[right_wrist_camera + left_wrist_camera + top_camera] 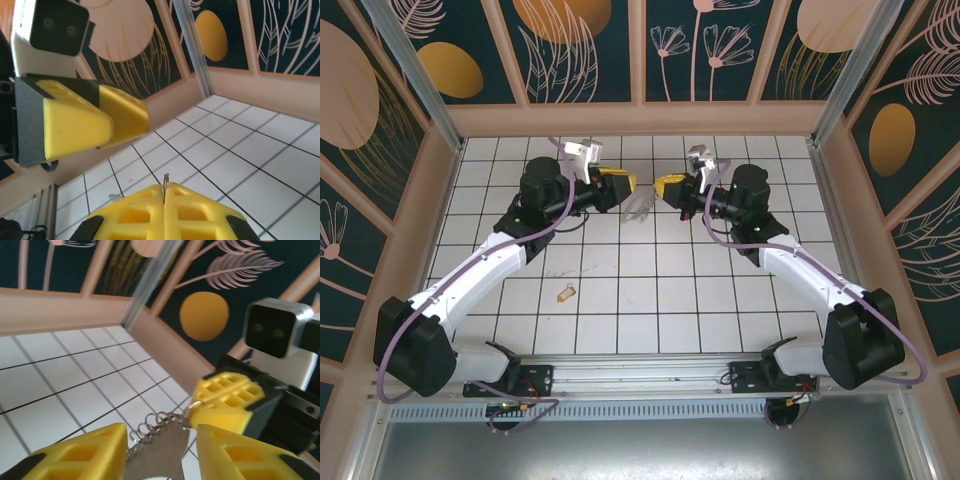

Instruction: Put the keys on the keyring

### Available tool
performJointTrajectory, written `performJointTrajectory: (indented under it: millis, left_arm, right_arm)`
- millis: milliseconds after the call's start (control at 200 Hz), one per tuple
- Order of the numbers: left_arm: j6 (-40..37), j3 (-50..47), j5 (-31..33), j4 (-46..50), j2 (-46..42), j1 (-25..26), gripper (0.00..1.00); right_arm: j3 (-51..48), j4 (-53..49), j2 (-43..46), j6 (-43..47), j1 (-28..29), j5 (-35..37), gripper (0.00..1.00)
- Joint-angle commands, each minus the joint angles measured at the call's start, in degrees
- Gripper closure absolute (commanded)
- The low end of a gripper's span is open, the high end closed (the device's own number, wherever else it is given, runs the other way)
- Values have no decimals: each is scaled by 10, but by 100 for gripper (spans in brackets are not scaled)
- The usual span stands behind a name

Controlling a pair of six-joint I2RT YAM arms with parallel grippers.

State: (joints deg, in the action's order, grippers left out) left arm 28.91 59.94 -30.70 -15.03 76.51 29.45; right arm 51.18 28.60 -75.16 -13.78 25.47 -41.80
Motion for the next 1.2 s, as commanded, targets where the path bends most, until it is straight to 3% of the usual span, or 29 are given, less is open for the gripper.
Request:
performJointTrajectory:
  millis: [0,225,1196]
  left_arm:
    - [8,-6,-72,-63,8,-1,63]
    - [32,-16,-123,-124,28,-1,65]
    - [183,-39,-174,-362,85,-1,67]
  right_arm:
    - [3,94,5,-46,-4,-33,100]
    - [-1,149,-14,-90,-5,-61,100]
    - [-19,215,-26,-142,-2,-86,100]
